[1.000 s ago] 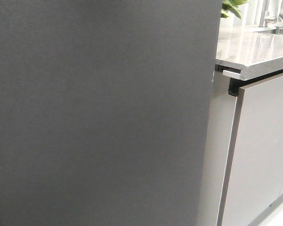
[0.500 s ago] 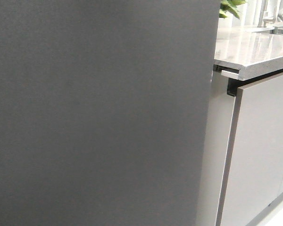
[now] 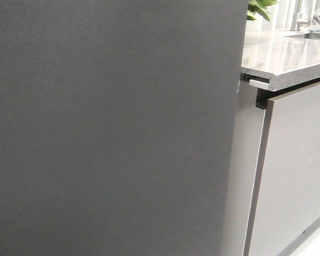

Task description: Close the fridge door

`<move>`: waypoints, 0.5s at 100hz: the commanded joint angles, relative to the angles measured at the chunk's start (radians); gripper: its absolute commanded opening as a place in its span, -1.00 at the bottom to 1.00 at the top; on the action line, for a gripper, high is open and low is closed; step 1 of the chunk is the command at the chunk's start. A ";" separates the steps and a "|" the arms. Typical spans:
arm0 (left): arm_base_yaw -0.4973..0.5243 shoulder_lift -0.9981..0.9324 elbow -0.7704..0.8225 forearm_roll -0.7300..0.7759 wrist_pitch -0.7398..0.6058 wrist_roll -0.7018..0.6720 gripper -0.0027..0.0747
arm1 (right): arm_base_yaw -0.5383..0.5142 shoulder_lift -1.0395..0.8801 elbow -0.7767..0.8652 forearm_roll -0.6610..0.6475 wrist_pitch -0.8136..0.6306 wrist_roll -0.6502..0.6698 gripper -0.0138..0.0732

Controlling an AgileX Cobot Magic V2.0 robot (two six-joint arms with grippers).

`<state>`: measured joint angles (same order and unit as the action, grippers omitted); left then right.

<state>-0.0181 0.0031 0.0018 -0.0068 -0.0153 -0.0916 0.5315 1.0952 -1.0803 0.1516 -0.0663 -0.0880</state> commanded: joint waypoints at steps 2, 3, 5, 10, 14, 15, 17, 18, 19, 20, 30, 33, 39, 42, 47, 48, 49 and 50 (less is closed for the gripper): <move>-0.005 0.019 0.028 -0.002 -0.077 -0.003 -0.99 | -0.051 -0.105 0.052 -0.044 -0.085 0.020 -0.86; -0.005 0.019 0.028 -0.002 -0.077 -0.003 -0.99 | -0.058 -0.117 0.065 -0.046 -0.085 0.020 -0.86; -0.005 0.019 0.028 -0.002 -0.077 -0.003 -0.99 | -0.069 -0.136 0.083 -0.050 -0.085 0.020 -0.86; -0.005 0.019 0.028 -0.002 -0.077 -0.003 -0.99 | -0.094 -0.178 0.125 -0.052 -0.085 0.020 -0.86; -0.005 0.019 0.028 -0.002 -0.077 -0.003 -0.99 | -0.113 -0.208 0.154 -0.055 -0.085 0.022 -0.86; -0.005 0.019 0.028 -0.002 -0.077 -0.003 -0.99 | -0.120 -0.219 0.166 -0.057 -0.085 0.022 -0.86; -0.005 0.019 0.028 -0.002 -0.077 -0.003 -0.99 | -0.131 -0.235 0.184 -0.057 -0.085 0.022 -0.86; -0.005 0.019 0.028 -0.002 -0.077 -0.003 -0.99 | -0.135 -0.240 0.190 -0.057 -0.085 0.022 -0.86; -0.005 0.019 0.028 -0.002 -0.077 -0.003 -0.99 | -0.142 -0.252 0.201 -0.057 -0.085 0.022 -0.86; -0.005 0.019 0.028 -0.002 -0.077 -0.003 -0.99 | -0.145 -0.259 0.207 -0.057 -0.085 0.024 -0.86; -0.005 0.019 0.028 -0.002 -0.077 -0.003 -0.99 | -0.195 -0.341 0.290 -0.059 -0.083 0.027 -0.86; -0.005 0.019 0.028 -0.002 -0.077 -0.003 -0.99 | -0.211 -0.369 0.319 -0.059 -0.081 0.027 -0.86; -0.005 0.019 0.028 -0.002 -0.077 -0.003 -0.99 | -0.237 -0.413 0.362 -0.059 -0.077 0.027 -0.86; -0.005 0.019 0.028 -0.002 -0.077 -0.003 -0.99 | -0.250 -0.434 0.384 -0.059 -0.077 0.027 -0.86; -0.005 0.019 0.028 -0.002 -0.077 -0.003 -0.99 | -0.274 -0.471 0.426 -0.059 -0.077 0.028 -0.86; -0.005 0.019 0.028 -0.002 -0.077 -0.003 -0.99 | -0.277 -0.481 0.431 -0.059 -0.077 0.028 -0.86; -0.005 0.019 0.028 -0.002 -0.077 -0.003 -0.99 | -0.280 -0.486 0.436 -0.059 -0.077 0.032 -0.86; -0.005 0.019 0.028 -0.002 -0.077 -0.003 -0.99 | -0.286 -0.497 0.446 -0.059 -0.077 0.031 -0.86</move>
<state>-0.0181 0.0031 0.0018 -0.0068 -0.0153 -0.0916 0.2824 0.6584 -0.6625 0.1053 -0.0668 -0.0623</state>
